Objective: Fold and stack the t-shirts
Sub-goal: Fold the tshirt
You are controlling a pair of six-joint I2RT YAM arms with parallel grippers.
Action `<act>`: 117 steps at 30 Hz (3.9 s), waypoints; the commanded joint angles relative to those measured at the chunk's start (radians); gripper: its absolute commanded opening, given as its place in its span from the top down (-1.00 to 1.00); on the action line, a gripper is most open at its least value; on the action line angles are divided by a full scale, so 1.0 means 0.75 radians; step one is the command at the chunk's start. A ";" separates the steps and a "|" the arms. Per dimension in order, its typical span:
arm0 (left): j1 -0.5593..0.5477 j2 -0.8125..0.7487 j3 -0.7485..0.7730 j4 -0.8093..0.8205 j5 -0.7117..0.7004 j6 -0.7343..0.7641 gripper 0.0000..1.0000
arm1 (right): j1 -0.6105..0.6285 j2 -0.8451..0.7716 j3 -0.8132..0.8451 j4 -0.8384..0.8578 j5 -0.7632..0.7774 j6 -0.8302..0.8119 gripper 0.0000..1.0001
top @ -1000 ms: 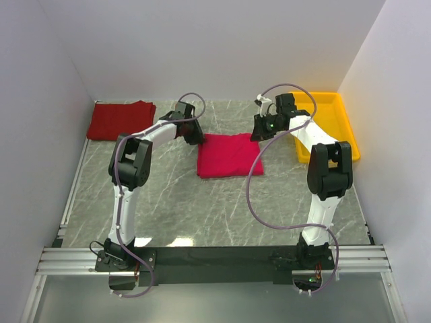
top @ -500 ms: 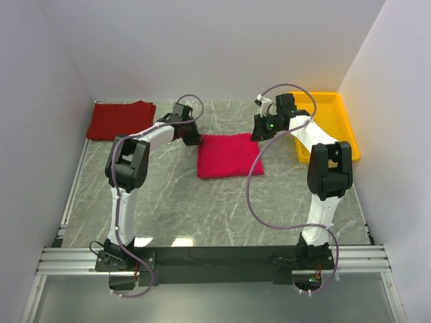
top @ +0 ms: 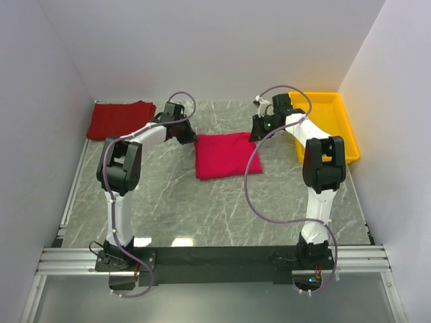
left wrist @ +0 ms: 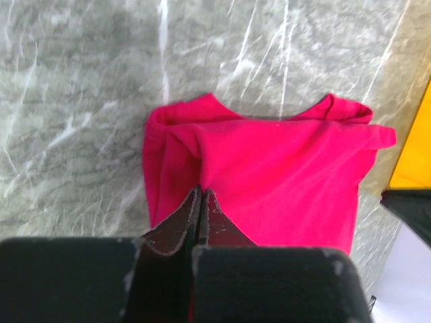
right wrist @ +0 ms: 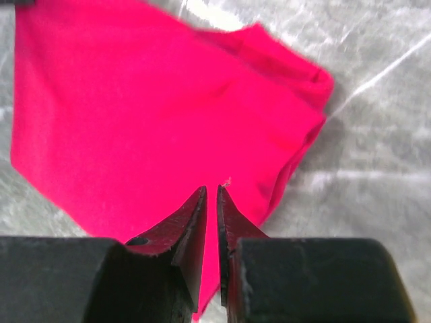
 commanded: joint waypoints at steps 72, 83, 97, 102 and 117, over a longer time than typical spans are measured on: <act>0.032 0.071 0.058 0.137 0.102 -0.140 0.24 | -0.050 -0.228 -0.250 -0.033 -0.241 0.033 0.84; 0.032 0.075 0.054 0.165 0.128 -0.155 0.76 | -0.026 -0.249 -0.334 -0.047 -0.237 0.021 0.85; 0.044 0.053 0.036 0.155 0.108 -0.155 0.99 | -0.024 -0.183 -0.369 -0.080 -0.125 0.033 0.93; 0.069 0.041 0.007 0.143 0.081 -0.161 0.99 | -0.018 -0.142 -0.361 -0.109 -0.053 0.035 0.95; 0.095 0.092 0.021 0.110 0.073 -0.173 0.99 | -0.016 -0.044 -0.322 -0.166 0.041 0.052 0.95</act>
